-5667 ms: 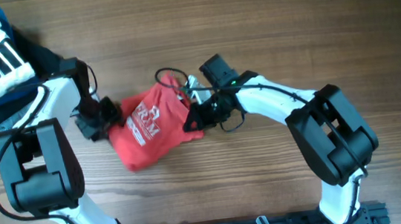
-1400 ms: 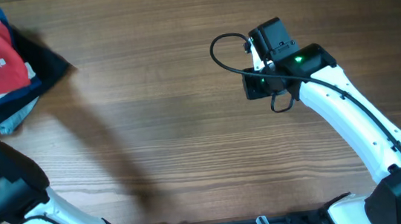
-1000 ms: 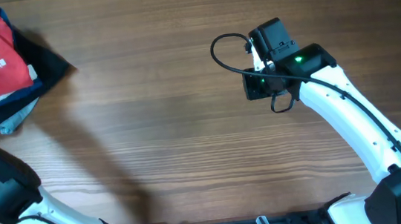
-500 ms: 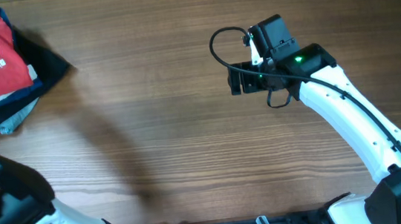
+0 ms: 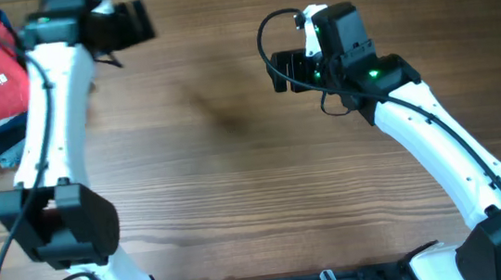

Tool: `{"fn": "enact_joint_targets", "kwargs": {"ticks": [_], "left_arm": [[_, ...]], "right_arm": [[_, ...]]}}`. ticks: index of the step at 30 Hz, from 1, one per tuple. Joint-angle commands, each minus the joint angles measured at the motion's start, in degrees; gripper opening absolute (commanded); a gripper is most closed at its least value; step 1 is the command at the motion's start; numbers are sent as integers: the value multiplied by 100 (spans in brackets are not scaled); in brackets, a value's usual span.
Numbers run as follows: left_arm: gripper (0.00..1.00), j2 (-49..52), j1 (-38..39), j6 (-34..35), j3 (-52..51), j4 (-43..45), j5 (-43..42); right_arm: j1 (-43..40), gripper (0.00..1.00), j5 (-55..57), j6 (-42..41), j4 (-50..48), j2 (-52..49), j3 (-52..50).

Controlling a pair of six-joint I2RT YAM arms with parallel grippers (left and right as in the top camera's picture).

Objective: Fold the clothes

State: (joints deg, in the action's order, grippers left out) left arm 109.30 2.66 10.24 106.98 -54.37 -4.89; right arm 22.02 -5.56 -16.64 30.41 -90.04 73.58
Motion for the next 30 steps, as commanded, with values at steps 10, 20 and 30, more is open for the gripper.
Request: {"fn": "enact_joint_targets", "kwargs": {"ticks": [10,20,30], "left_arm": [[100,-42,494,52,28,-2933,109],[98,-140,496,83,-236,-3958,105],[98,-2479,566,155,-2341,-2500,111]], "right_arm": [[-87,99,223,-498,1567,520,76],[341,97,855,-1353,2487,1460,-431],[1622,100,1996,-2039,1788,2820,-1705]]}}
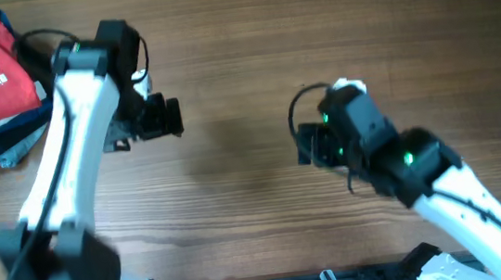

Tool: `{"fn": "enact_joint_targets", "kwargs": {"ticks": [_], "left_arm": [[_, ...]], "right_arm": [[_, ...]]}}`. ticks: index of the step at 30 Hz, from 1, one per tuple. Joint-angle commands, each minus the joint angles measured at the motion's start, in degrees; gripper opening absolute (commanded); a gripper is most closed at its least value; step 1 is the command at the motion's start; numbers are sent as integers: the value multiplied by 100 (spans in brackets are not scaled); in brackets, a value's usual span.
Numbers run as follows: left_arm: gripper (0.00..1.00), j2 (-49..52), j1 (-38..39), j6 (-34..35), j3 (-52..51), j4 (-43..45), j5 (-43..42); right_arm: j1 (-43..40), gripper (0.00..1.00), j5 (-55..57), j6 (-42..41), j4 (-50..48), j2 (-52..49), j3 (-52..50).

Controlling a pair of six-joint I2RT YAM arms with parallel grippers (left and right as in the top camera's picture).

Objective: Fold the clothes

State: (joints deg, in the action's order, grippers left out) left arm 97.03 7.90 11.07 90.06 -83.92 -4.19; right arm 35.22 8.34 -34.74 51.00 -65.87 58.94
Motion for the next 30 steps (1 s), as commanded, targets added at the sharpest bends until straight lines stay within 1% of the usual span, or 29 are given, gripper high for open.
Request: {"fn": "enact_joint_targets", "kwargs": {"ticks": [1,3,4,8,10,13,16,30], "left_arm": [[98,-1624,42,74,-868,695,52],[100,-2396,42,76,-1263,1189,55],[100,-2983,42,74,-1506,1515,66],[100,-3888,42,76,-1757,1978,190],[100,-4249,42,76,-1766,2074,293],[100,-4356,42,76,-1766,2074,380],[100,-4339,42,79,-1766,2074,374],[100,-4188,42,79,-1766,1985,365]], "right_arm": [[389,100,629,7,-553,525,-334],[396,100,625,501,-1051,612,-424],[354,100,623,1139,-1475,579,-424],[133,100,328,2343,-2465,385,-424],[-249,100,-140,2763,-3073,138,-424],[-686,100,-625,2835,-3386,-79,-424],[-960,100,-713,2837,-3381,-177,-424],[-1001,100,-737,2855,-3381,-181,-424]]}}
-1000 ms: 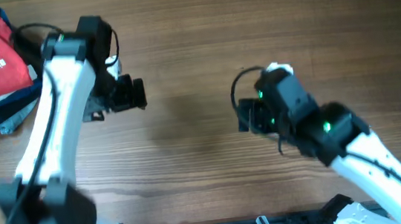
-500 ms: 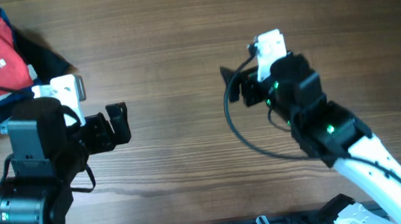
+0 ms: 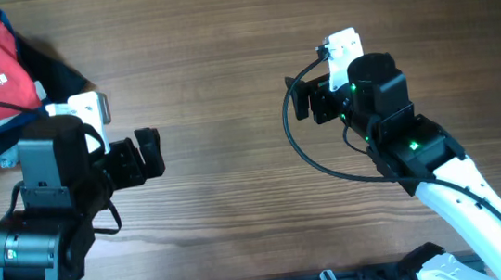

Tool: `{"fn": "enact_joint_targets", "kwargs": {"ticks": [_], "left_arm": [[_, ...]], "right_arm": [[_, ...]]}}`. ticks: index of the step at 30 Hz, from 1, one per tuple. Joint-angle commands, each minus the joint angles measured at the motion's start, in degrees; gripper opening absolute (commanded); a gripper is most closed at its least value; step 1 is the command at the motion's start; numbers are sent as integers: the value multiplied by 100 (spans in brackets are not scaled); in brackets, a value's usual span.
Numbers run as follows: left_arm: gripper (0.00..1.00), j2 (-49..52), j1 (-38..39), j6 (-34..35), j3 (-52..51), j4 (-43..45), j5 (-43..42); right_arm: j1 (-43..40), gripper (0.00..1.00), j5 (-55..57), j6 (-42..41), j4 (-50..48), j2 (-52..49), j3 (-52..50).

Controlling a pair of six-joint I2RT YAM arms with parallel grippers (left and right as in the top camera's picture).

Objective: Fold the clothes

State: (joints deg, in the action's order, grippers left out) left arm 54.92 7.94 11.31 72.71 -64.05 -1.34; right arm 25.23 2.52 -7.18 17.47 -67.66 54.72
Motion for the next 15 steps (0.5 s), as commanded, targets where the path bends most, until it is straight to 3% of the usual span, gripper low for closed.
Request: {"fn": "enact_joint_targets", "kwargs": {"ticks": [1,7,10,15], "left_arm": [[100,28,37,55,-31,-2,79],[100,28,37,55,-31,-2,81],[100,28,37,55,-31,-2,81],[100,28,37,55,-31,-2,79]], "right_arm": [[-4,100,-155,103,-28,-2,-2],[-4,100,90,455,396,-15,-2],[-7,100,109,1029,208,-11,-2],[-11,100,107,1174,-529,-13,-2]]}}
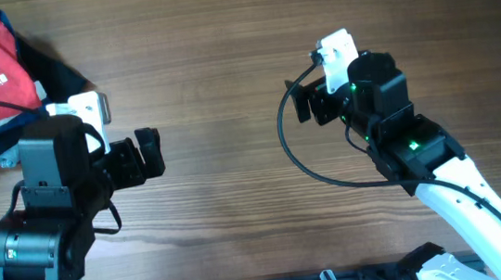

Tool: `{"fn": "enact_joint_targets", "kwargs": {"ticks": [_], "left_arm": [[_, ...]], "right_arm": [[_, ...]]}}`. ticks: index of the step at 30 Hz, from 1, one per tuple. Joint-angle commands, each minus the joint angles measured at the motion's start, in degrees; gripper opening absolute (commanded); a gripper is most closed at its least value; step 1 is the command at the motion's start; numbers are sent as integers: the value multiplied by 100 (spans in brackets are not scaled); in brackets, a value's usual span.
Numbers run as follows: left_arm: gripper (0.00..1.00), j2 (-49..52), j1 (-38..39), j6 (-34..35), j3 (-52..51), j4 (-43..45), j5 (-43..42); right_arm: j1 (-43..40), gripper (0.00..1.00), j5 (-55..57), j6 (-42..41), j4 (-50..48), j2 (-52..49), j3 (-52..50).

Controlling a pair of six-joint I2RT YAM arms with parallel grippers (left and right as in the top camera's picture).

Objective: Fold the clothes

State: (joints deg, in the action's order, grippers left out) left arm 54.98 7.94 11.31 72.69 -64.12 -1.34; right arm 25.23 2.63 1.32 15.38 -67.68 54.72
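Observation:
A stack of folded clothes lies at the table's far left corner, with a red printed garment on top of dark blue pieces [48,73]. My left gripper [150,153] hovers right of that stack over bare wood, fingers apart and nothing between them. My right gripper [303,103] hangs over the middle right of the table, pointing left, also holding nothing; how far its fingers stand apart is hard to read.
The brown wooden table [239,206] fills the view. A black rail with mounts runs along the near edge between the two arm bases. A black cable [301,163] loops off the right wrist.
The right gripper has shifted slightly up and away from the near edge. The left arm and the stack of clothes are unchanged.
First the left gripper was at the far edge beside the clothes stack and the right gripper was far mid-table. Then both had come nearer the table's middle. After that the left arm was drawn back near its base, the right raised again, and both stay there now.

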Motion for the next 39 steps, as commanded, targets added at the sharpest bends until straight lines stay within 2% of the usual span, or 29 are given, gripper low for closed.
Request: {"fn": "enact_joint_targets", "kwargs": {"ticks": [1,7,11,18,29,34,39], "left_arm": [[100,22,37,55,-28,4,81],[100,22,37,52,-28,4,79],[100,22,37,55,-28,4,81],[100,22,37,55,-28,4,81],[100,22,37,55,-28,4,79],[100,22,37,55,-28,4,79],[100,22,37,55,-28,4,79]], "right_arm": [[-28,100,114,328,-448,-9,-2],[-654,100,-26,389,-669,323,-2],[-1235,100,-675,992,-647,695,-2],[-2028,100,-1045,1373,-142,1370,-2],[-2229,100,-1043,2295,979,2780,-17],[-2232,100,-1075,2374,887,3383,-470],[-2232,100,-1355,2347,251,4170,-1580]]}}
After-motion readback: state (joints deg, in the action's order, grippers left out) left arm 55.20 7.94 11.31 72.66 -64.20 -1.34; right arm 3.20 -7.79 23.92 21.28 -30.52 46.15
